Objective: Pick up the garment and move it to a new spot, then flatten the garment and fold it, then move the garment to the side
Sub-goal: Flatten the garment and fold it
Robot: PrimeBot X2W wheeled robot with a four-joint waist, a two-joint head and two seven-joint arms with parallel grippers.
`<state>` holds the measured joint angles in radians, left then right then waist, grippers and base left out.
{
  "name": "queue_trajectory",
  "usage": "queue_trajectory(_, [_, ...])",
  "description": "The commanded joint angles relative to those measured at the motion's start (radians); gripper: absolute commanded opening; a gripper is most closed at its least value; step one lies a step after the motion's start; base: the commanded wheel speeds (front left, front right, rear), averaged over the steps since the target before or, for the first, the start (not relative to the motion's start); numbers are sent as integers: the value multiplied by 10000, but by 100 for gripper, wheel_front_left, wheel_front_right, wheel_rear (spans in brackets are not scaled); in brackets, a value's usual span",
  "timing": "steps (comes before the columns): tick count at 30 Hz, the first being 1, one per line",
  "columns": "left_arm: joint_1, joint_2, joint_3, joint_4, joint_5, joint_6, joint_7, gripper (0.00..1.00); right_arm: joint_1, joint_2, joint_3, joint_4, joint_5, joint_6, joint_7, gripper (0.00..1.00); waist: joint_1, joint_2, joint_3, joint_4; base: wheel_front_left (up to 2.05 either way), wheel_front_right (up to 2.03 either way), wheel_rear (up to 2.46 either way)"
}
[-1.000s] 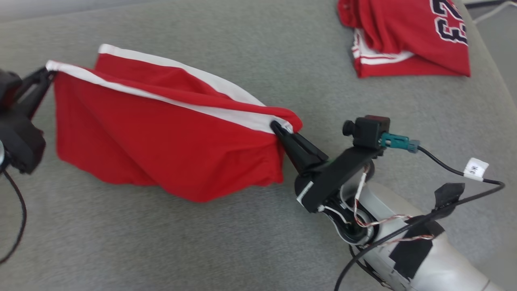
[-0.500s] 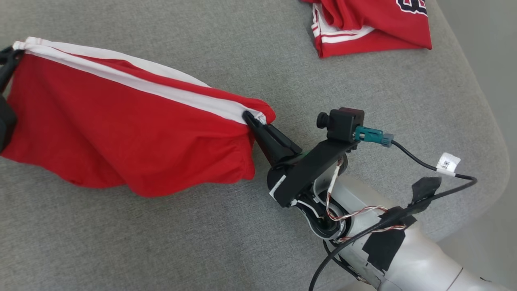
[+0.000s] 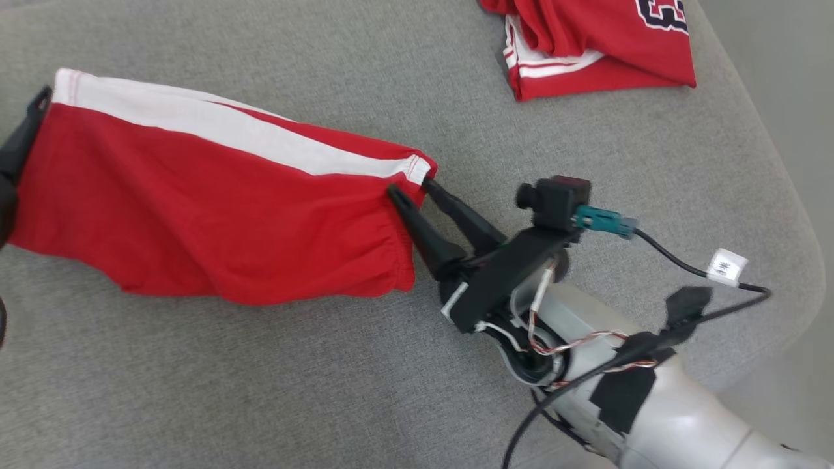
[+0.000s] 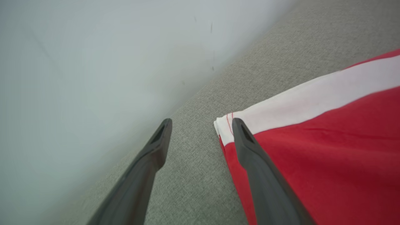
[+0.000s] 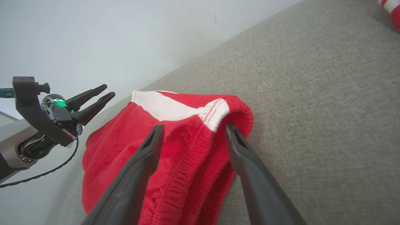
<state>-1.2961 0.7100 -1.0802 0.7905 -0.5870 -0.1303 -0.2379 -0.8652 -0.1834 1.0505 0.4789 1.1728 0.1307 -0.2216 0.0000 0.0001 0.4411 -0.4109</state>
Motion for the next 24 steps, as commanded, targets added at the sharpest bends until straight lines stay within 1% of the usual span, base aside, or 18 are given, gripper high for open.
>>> queue_trajectory(1, [253, -36, -3, 94, -74, 13, -74, 100, 171, -150, 16, -28, 16, 1, -87, 100, 0, -1, -236, 167, 0, 0, 0])
queue_trajectory(4, [563, -162, 323, 121, -335, 185, -227, 100, 430, -574, -119, -218, -346, 1, -240, 100, 0, -1, -546, 366, 0, 0, 0])
queue_trajectory(7, [958, -167, 797, -317, -403, 529, -276, 100, 789, -1013, -483, -434, -920, 1, -377, 100, 0, -1, -828, 558, 0, 0, 0])
queue_trajectory(10, [1669, -60, 1576, -1295, -307, 1063, -279, 100, 1289, -1223, -1066, -725, -1654, 1, -429, 100, 0, -1, -1052, 738, 0, 0, 0])
queue_trajectory(12, [2243, 19, 2246, -1964, -291, 1513, -282, 100, 1553, -1337, -1630, -992, -2358, 1, -440, 100, 0, -1, -1183, 828, 0, 0, 0])
queue_trajectory(13, [2559, 26, 2480, -2255, -201, 1683, -282, 100, 1789, -1265, -1937, -1154, -2590, 1, -438, 100, 0, -1, -1248, 881, 0, 0, 0])
queue_trajectory(15, [3135, -29, 3101, -2912, -95, 2118, -285, 100, 2145, -1325, -2551, -1394, -3519, 1, -428, 100, 0, -1, -1377, 995, 0, 0, 0])
queue_trajectory(17, [3798, -127, 3688, -3450, -15, 2434, -284, 100, 2645, -1109, -3155, -1761, -4121, 1, -430, 100, 0, -1, -1504, 1122, 0, 0, 0])
queue_trajectory(19, [4393, -242, 4268, -3931, 100, 2690, -285, 100, 3107, -1051, -3762, -2096, -4862, 1, -429, 100, 0, -1, -1622, 1267, 0, 0, 0])
queue_trajectory(22, [5102, -589, 4980, -4601, 361, 2894, -284, 100, 3899, -823, -4693, -2628, -5946, 1, -430, 100, 0, -1, -1706, 1505, 0, 0, 0])
queue_trajectory(24, [5533, -812, 5347, -4875, 558, 2920, -280, 100, 4435, -570, -5319, -2993, -6527, 1, -429, 100, 0, -1, -1725, 1654, 0, 0, 0])
